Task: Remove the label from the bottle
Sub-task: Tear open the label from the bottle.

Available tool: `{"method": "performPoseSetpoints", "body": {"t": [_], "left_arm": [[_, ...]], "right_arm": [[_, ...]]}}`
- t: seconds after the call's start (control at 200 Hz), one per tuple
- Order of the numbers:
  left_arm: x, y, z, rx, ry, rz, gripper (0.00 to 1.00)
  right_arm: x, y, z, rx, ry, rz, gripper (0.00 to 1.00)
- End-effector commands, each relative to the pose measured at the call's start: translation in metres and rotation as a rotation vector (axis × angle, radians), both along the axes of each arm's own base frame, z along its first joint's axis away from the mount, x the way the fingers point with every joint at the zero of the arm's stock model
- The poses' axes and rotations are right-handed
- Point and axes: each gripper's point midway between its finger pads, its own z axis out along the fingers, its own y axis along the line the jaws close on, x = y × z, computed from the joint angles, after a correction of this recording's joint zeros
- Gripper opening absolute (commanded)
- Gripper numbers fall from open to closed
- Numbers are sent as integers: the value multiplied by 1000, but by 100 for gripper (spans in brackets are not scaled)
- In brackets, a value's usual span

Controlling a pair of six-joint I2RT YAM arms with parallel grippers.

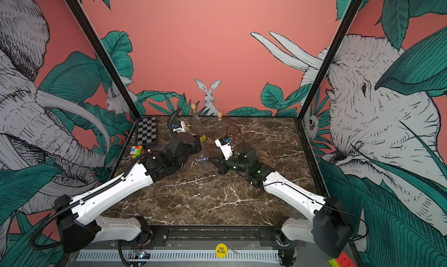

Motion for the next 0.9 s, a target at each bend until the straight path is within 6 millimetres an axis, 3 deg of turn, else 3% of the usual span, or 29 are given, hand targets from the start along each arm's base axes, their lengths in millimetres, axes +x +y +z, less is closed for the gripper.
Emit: {"method": "performPoseSetpoints", "body": {"t": [0.0, 0.895], "left_arm": [[4, 6, 28, -51, -58, 58, 0], [8, 16, 28, -38, -67, 146, 0]], "right_arm": [[1, 6, 10, 36, -32, 9, 0], [-6, 24, 15, 58, -28, 27, 0]]}}
